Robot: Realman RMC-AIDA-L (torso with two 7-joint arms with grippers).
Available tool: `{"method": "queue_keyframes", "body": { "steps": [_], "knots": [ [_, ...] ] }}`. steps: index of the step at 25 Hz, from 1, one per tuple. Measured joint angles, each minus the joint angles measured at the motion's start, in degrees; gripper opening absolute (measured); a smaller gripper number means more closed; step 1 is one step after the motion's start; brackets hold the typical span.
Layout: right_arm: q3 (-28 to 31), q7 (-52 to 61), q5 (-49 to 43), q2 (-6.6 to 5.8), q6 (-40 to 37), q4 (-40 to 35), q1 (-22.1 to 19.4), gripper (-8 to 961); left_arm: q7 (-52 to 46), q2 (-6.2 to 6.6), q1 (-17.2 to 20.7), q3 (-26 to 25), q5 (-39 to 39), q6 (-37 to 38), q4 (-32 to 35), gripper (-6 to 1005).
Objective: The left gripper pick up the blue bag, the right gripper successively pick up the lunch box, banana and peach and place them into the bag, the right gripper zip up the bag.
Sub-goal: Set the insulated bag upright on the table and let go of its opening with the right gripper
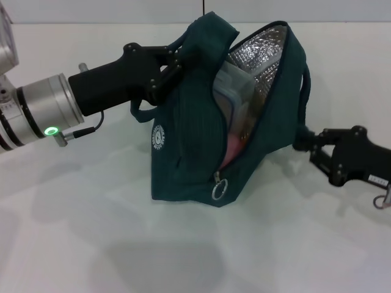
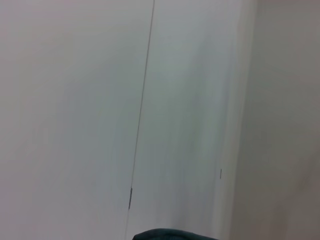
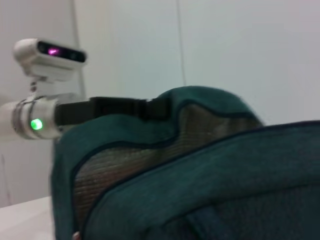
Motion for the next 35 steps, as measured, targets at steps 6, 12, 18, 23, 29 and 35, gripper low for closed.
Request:
{"method": "queue_keyframes", "body": {
  "steps": [6, 12, 18, 23, 29, 35],
  "knots": [
    [0.10, -3.13, 7.32, 0.14, -0.82, 1.19, -0.07, 81, 6.75, -0.04, 2.62, -0.05, -1.98, -0.22, 4.26, 49],
    [0.16, -5.13, 13.30, 0.07, -8.35, 2.19, 0.47, 63, 23.05, -0.12, 10.28, -0.08, -6.72, -0.69, 13.93, 49],
    [0.01, -0.22, 12.06, -1.16, -11.16, 1.63, 2.16, 64, 38.08, -0.50, 16.07, -0.12, -7.09, -2.42, 21.71, 49],
    [-0.11, 2.49, 11.20, -1.77, -11.85, 1.70, 2.32, 63, 41.25, -0.62, 17.24, -0.17, -7.25, -4.86, 23.84, 49],
    [0.12, 2.75, 10.10, -1.82, -11.64, 2.10, 1.51, 102, 41.35, -0.77, 17.91, -0.17, -7.16, -5.27, 24.93, 50],
    [0.25, 2.90, 9.79, -2.02, -12.26, 2.09, 1.00, 183, 41.42, -0.63, 17.65, -0.17, -7.16, -5.28, 25.02, 50]
  ]
}}
